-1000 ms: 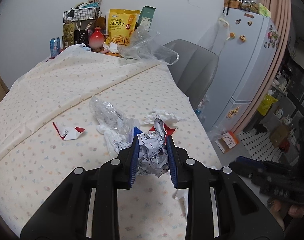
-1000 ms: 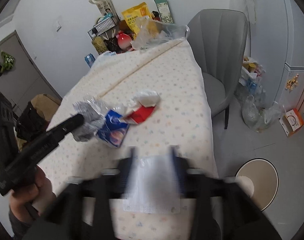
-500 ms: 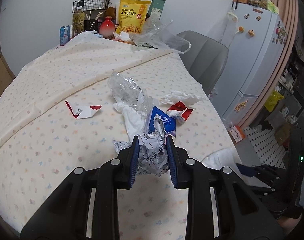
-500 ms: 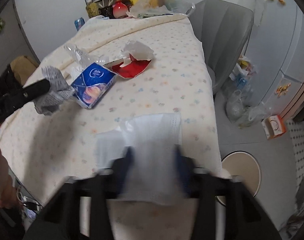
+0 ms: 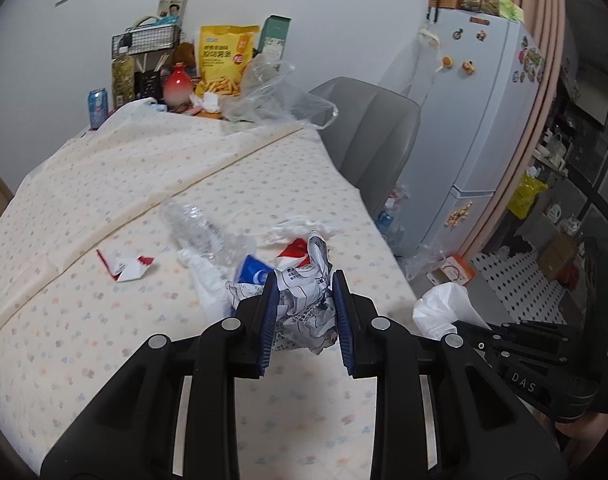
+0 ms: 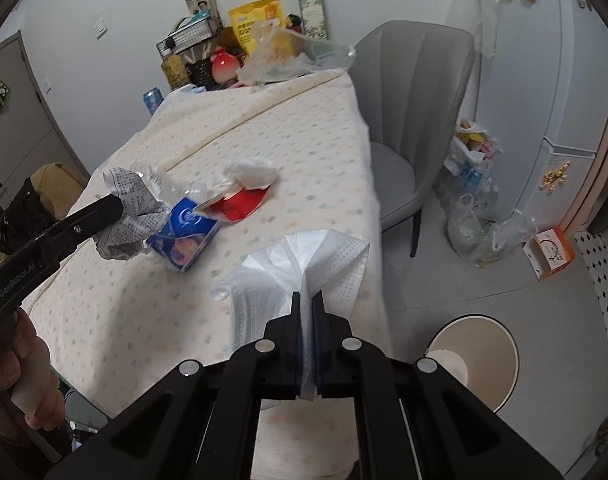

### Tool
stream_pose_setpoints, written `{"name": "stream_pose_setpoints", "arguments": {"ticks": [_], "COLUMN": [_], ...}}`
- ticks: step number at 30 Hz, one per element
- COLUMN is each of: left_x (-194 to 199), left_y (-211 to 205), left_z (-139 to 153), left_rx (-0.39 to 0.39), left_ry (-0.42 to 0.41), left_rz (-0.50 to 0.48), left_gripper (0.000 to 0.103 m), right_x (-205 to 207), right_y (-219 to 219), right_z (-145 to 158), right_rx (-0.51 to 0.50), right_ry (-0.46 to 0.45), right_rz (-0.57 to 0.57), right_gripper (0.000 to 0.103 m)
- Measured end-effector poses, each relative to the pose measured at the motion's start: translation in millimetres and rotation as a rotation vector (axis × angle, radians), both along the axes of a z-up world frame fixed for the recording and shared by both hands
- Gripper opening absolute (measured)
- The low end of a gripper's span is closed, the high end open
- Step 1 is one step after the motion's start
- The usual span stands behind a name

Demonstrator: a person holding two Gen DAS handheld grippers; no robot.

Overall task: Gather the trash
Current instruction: 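Carry the foil and mask to the white bin and open both tools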

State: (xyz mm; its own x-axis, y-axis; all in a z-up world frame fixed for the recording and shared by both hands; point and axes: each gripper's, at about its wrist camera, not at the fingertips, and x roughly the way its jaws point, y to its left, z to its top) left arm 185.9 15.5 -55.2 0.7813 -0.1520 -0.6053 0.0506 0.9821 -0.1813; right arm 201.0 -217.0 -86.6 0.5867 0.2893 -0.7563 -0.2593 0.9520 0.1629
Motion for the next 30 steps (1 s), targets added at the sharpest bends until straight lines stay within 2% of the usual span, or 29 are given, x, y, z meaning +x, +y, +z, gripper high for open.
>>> {"name": "stream_pose_setpoints", "arguments": {"ticks": [10,17,30], "left_x": [24.5,42.3,79.9], "left_y": [-60.6,-112.4,-209.3], "left_z": [-3.5,-10.6,-42.2], "left_rx": [0.016,0.029,0.06], "left_ry": [0.011,0.028,0.109], "left_rz": [-0.106,-0.188,-0.32], "left_gripper": [0.027,0.027,0.027], "right_x": [1.1,3.1,18.1], "right_y": [-66.2,-119.9,-213.6], "right_z": [7.6,0.4,-49.0], "right_rx": [-0.015,0.002,0.02], "right_ry": [-0.033,-0.033,0.034], "right_rz": [-0.148,-0.25,-0.432], "right_gripper": [0.005,0.005,0.006]}}
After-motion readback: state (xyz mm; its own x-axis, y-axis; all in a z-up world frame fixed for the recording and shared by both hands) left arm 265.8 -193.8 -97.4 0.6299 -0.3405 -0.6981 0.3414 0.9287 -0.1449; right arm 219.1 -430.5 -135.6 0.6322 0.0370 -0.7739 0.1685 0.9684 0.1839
